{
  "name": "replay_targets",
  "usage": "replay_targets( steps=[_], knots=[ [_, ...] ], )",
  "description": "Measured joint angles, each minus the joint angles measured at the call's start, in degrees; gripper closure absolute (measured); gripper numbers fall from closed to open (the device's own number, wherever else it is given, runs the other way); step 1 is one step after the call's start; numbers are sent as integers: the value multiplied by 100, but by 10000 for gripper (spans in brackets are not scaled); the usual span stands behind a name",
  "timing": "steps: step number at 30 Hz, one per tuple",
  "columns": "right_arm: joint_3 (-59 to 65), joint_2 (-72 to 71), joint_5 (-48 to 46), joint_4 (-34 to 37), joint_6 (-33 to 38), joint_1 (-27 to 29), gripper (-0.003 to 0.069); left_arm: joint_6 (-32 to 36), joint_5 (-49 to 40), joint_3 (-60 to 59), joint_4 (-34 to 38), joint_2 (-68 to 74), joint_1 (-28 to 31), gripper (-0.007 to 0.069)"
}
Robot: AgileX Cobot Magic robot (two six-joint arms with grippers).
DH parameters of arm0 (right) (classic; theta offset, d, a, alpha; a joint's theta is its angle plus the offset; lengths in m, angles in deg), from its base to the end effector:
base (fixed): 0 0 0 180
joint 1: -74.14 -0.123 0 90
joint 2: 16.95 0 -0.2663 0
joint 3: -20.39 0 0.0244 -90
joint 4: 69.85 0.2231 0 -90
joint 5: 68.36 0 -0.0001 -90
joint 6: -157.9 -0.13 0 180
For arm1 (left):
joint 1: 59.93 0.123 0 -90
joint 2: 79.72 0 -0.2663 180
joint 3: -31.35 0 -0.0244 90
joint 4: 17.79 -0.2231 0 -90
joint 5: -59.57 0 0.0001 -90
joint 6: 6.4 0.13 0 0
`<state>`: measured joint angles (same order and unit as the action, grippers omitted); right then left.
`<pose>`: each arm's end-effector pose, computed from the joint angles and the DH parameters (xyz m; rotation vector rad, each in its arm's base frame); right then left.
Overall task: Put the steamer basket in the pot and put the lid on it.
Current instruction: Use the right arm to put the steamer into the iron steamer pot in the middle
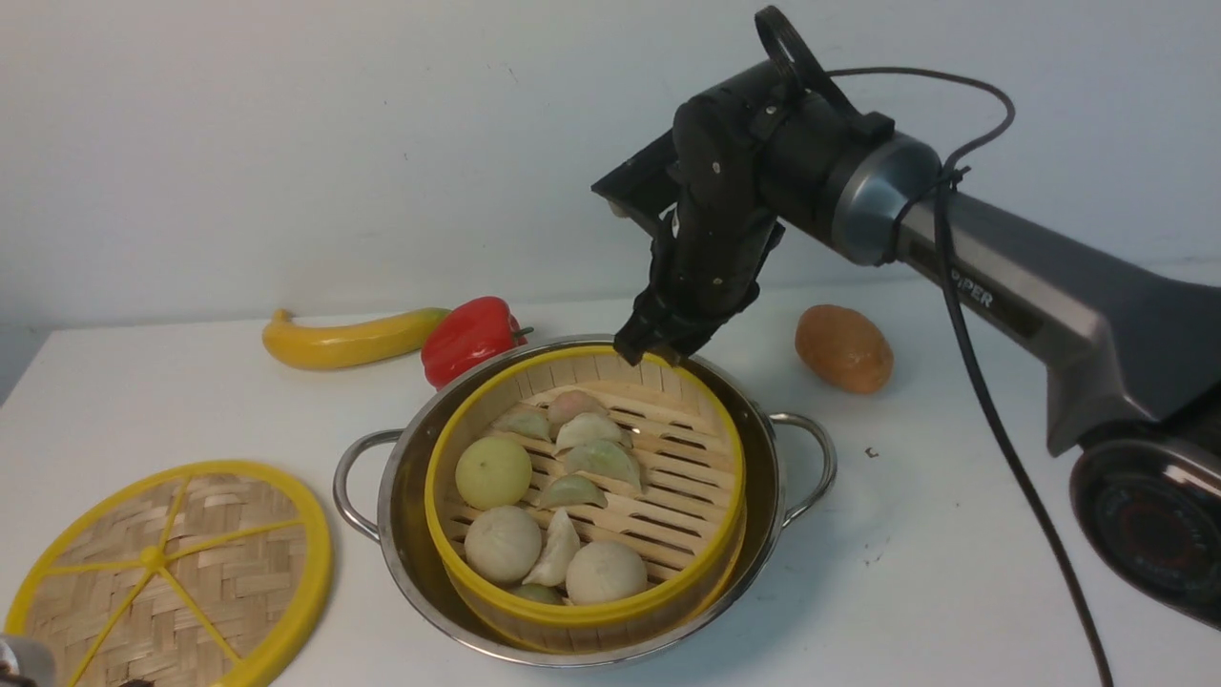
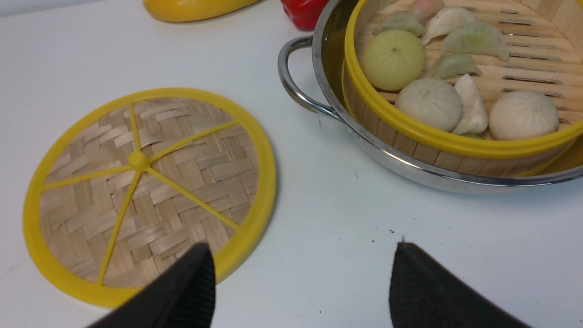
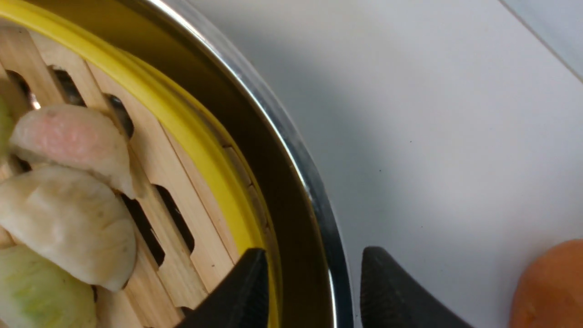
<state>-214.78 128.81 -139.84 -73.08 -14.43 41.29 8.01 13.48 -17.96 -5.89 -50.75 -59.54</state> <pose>0.4099 0.2564 0.1714 -0.9904 2.6446 0.0195 0.0875 -0.0187 0.2497 0.1929 2.1453 -0.0954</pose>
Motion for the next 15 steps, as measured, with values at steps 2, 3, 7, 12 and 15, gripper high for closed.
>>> replay_targets(
  steps=[2,3,7,12,15],
  knots=[
    [0,3,3,-1,0,0,383,0,0,0,0,0,0,151],
    [0,3,3,-5,0,0,383,0,0,0,0,0,0,151],
    [-80,13,-15,-61,0,4,383,0,0,0,1,0,0,151],
    [-401,-63,-29,-111,0,11,383,0,0,0,-4,0,0,151],
    [-524,-201,-29,-111,-12,39,383,0,0,0,-4,0,0,151]
  ],
)
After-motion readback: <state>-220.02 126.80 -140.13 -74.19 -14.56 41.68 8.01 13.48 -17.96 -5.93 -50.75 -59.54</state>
